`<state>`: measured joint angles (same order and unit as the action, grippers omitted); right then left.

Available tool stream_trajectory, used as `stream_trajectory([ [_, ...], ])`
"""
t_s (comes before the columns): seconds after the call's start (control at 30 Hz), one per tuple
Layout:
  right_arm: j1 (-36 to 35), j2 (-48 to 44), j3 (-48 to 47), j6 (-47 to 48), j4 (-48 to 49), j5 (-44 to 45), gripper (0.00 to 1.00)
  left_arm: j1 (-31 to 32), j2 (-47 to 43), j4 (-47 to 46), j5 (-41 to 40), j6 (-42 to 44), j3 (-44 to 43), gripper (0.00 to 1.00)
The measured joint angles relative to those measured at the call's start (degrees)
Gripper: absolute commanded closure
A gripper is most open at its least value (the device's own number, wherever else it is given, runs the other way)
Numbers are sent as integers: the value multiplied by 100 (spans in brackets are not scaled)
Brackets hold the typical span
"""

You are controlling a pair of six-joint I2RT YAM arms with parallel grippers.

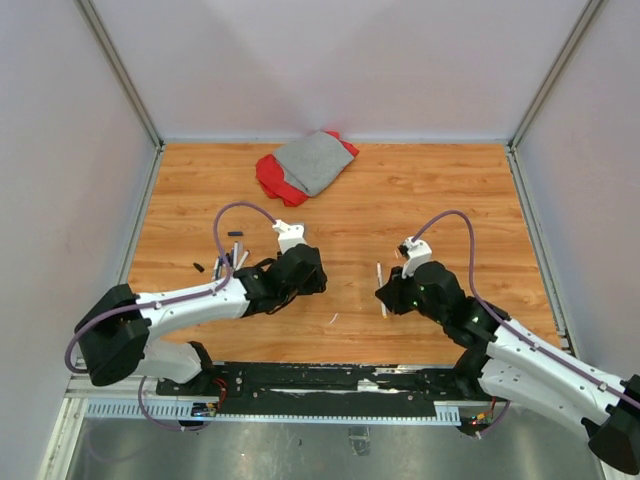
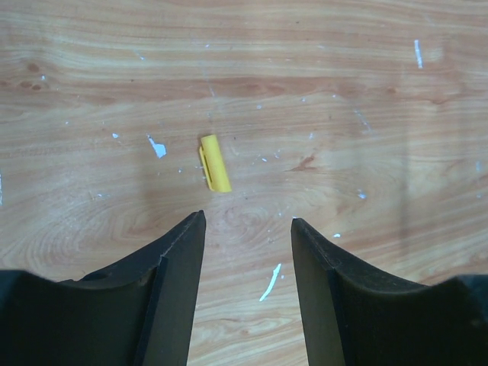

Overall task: Insert the pens into the pen caps
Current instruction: Adjust the pen cap at the center of the board.

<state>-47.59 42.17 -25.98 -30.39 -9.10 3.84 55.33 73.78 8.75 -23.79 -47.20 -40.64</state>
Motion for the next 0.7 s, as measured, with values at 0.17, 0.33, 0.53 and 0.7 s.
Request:
stream_trajectory([
  [0.17, 0, -337, -87, 68, -586, 181, 99, 0, 448, 278, -83, -131, -271, 47],
  [0.33, 0, -516, -87, 68, -885, 273, 99, 0, 977, 518, -111, -177, -651, 48],
  [0.53, 0, -551, -87, 68, -1014, 328, 99, 0, 1613, 750, -125, -175, -1172, 51],
  [0.7, 0, -551, -87, 70, -1078, 332, 99, 0, 1827, 892, -162, -175, -1346, 54],
])
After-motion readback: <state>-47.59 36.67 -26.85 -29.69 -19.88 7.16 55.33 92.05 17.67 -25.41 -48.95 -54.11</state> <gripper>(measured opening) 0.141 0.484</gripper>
